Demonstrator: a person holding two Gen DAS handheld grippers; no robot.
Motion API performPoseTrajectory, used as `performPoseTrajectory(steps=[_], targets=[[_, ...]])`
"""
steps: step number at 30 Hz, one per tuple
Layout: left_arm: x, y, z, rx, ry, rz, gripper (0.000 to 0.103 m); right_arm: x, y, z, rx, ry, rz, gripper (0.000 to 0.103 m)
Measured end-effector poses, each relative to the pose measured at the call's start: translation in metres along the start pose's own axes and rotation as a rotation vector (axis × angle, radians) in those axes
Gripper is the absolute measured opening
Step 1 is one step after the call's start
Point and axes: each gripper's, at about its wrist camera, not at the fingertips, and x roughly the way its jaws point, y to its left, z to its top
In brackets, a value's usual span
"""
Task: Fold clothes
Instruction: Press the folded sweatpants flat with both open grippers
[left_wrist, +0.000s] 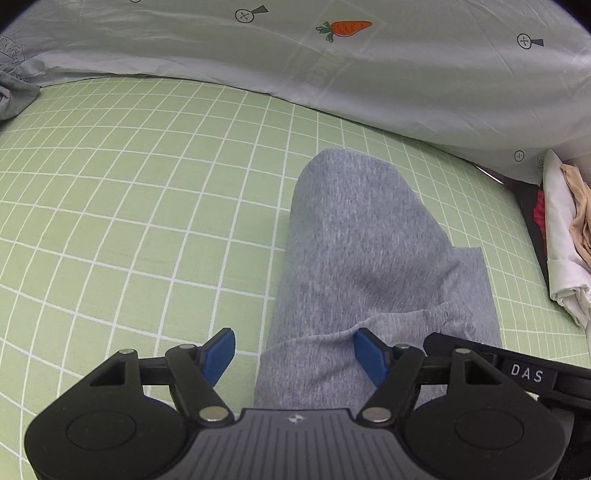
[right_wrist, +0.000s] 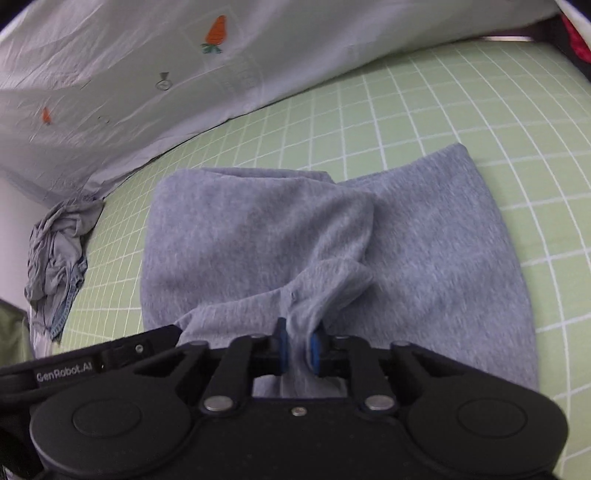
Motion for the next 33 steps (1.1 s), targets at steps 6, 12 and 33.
performPoseTrajectory(steps=[6, 12, 33], targets=[[-0.013, -0.017, 0.006, 0.048, -0.059, -0.033, 0.080, -0.056, 0.004, 0.013, -0.094, -0.175, -0.016, 0.006], [-0.006, -0.035, 0.003, 0.054, -0.057, -0.070, 0.084, -0.067, -0.049, 0.012, -0.027, -0.156, -0.210, 0.018], [0.055, -0.042, -0.005, -0.015, 0.158, -0.143, 0.085, -0.018, -0.084, -0.008, 0.124, 0.024, -0.214, 0.094]])
